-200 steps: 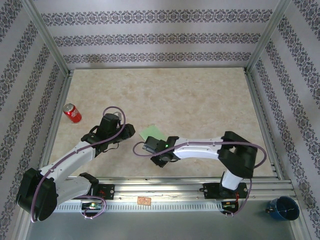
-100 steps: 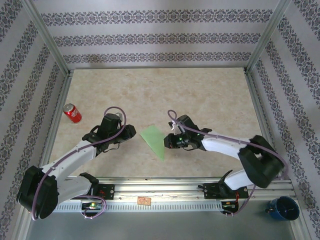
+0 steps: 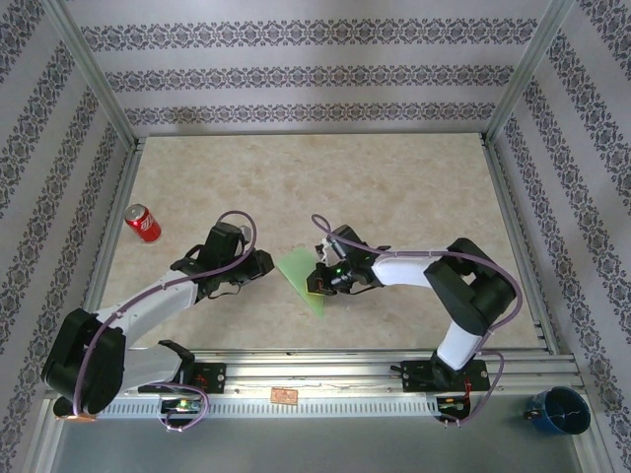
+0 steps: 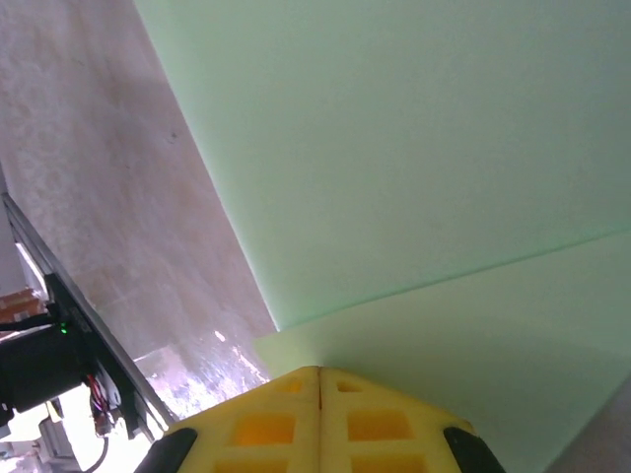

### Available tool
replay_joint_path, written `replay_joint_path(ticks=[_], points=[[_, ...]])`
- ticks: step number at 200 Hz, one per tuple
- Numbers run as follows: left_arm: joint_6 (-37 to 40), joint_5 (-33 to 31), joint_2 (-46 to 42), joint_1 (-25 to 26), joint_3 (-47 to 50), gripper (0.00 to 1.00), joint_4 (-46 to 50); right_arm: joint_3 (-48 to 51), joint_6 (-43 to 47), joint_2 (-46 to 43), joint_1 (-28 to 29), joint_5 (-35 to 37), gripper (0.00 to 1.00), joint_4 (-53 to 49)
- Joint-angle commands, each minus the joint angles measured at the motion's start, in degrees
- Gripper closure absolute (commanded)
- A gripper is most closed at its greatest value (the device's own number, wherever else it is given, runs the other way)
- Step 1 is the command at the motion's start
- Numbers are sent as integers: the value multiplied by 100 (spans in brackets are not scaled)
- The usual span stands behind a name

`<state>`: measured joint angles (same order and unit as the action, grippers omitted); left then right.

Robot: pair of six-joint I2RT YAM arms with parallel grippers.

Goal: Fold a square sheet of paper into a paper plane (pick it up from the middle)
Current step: Fold the wing for the fifth time at the center of the table.

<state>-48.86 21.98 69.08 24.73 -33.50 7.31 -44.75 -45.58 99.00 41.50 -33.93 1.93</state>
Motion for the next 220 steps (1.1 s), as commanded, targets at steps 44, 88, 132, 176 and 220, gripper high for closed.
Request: replay_joint_path(ticks=[44,88,132,176,220], points=[[-364,761,621,-21,-71,80,-998,451,-1388,-99,254,1282,94,129],[-537,968,1487,243,-373,83,-1542,974,-2777,-430,587,2071,94,783],[-759,923,2239,548,-630,83,-2120,1122,-3322,-325,710,2007,94,1677],[-771,949,2771,612,-807,83,-2280,1223,-3331,-284,711,1865,94,2124],[-663,887,3067,612,-881,84,-1992,1048,-2653,-767,671,1938,88,1610]])
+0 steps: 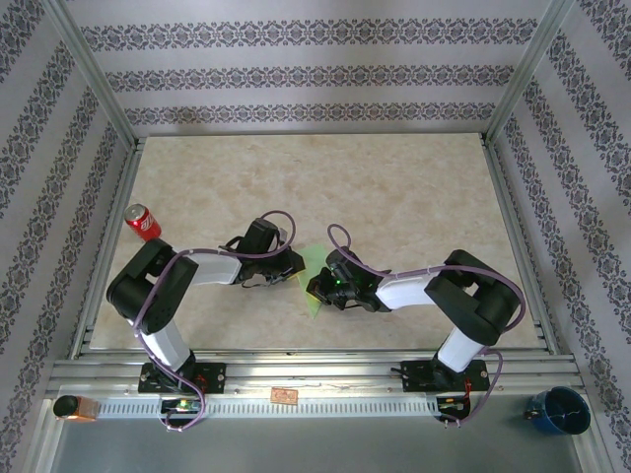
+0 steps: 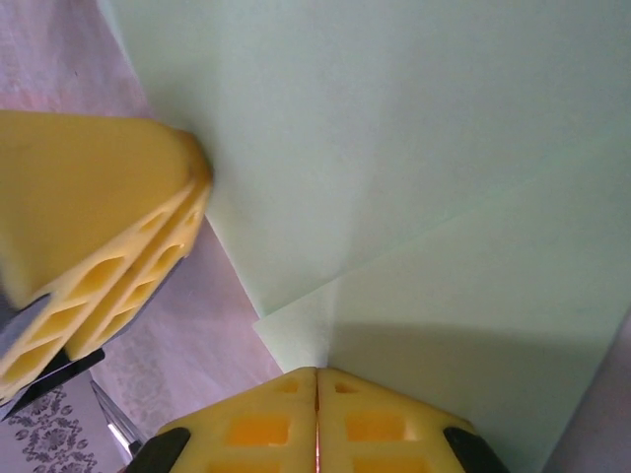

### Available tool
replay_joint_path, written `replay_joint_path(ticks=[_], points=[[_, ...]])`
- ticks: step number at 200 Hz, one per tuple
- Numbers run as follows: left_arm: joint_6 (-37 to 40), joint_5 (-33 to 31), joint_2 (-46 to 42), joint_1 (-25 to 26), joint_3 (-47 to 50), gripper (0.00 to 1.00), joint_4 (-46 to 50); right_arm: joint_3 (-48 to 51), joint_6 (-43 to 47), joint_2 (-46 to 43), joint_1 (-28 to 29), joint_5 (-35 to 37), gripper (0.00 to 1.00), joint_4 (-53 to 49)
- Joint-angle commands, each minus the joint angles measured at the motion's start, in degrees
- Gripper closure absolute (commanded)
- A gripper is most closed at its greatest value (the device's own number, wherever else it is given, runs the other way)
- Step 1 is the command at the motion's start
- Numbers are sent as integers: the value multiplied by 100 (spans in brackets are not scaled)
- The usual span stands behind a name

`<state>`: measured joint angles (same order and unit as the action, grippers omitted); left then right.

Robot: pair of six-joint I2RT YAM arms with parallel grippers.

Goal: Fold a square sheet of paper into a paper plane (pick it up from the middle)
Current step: Fold the wing for the fifth time at the center of the table.

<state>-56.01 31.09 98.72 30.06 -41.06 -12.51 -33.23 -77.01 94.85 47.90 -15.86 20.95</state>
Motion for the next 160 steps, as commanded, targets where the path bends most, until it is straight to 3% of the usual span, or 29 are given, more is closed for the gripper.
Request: replay_joint_path(ticks=[1,35,89,160], points=[[54,-29,108,79,-123,84,1,-108,514,-374,24,142,88,-310],[167,-86,182,83,-28,86,118,22,1052,-997,-435,368,81,-1191],[428,212,385,80,-101,87,204,153,1591,-1049,-1468,-582,76,-1480],[485,253,391,78,-145,87,266,-148,1677,-454,-1679,-1136,74,-1301]])
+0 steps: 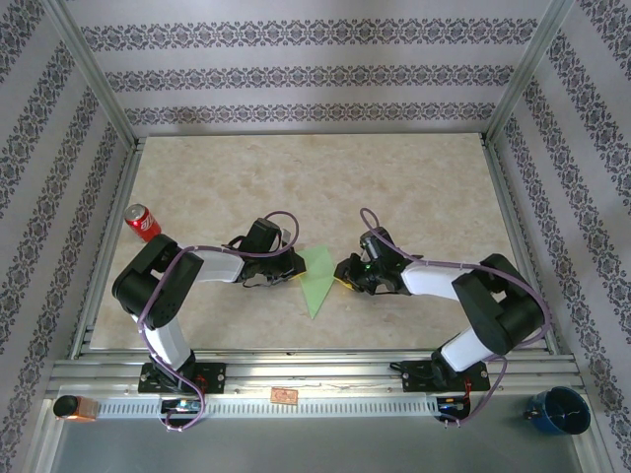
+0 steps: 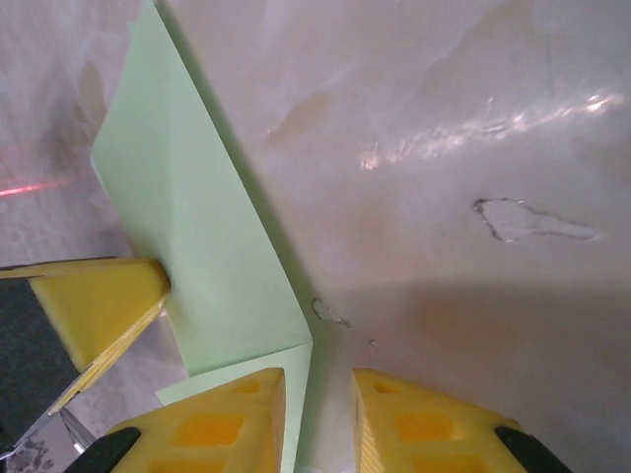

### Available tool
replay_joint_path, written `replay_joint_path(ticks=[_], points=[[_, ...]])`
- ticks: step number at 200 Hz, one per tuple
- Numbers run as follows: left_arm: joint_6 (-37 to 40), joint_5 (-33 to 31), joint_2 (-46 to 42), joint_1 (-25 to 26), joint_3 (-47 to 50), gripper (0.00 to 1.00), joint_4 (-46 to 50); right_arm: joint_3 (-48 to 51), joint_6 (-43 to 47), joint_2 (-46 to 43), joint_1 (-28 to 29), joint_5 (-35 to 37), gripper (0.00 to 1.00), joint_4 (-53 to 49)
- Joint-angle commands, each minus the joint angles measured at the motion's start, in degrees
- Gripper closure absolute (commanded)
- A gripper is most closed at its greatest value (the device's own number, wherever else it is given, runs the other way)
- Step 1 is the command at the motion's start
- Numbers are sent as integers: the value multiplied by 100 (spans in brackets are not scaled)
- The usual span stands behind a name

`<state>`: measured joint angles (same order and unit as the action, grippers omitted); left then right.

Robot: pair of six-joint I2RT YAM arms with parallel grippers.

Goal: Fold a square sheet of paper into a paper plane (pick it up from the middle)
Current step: Fold the wing for the fifth time at the center of the table.

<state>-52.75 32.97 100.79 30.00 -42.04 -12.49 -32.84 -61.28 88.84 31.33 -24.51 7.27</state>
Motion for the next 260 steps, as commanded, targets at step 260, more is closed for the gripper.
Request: replay_joint_path(ticks=[260], points=[[274,189,-298,88,-78,76,419,-636,522,1188,-734,-2038,100,1044]])
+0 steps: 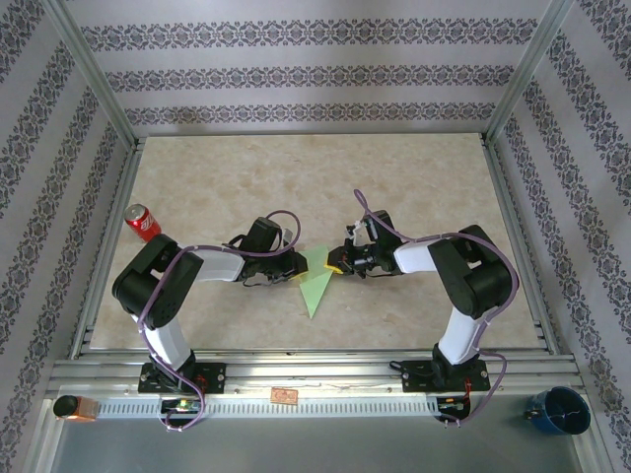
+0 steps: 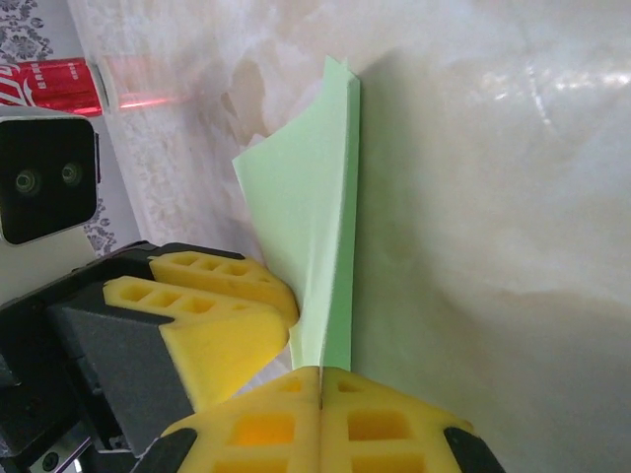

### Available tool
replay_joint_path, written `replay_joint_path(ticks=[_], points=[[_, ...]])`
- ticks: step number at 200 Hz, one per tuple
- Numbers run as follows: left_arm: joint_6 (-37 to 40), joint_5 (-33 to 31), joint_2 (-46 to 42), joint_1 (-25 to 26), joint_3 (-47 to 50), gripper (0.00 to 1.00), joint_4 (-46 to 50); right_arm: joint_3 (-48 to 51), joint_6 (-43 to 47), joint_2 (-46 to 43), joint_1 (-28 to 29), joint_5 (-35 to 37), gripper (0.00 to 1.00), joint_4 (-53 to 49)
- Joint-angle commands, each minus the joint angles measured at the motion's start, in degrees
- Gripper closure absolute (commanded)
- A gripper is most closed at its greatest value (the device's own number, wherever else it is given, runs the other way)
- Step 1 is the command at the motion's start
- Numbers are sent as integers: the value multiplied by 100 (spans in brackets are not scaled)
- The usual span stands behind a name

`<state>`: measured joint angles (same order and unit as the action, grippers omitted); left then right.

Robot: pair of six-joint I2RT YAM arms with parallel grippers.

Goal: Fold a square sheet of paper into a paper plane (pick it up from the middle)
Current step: Fold the wing for the fifth time at the center of the table.

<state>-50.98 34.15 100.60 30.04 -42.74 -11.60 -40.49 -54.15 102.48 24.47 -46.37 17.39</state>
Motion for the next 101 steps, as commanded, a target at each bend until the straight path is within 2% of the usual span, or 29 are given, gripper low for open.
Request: replay_joint_path(ticks=[1,21,46,101], points=[[97,68,-295,82,-11,76,327,142,-213,-184,-43,164,100,34],[85,-51,-664,95,28,69,373,437,-700,-457,-39,551,100,384],[159,-223,-1082,141,71,66,504,764,-1135,-929,43,1275,100,483],[-443,51,-911,250,-34,74,-65,1319,-2132,-1472,603,2606,100,682]])
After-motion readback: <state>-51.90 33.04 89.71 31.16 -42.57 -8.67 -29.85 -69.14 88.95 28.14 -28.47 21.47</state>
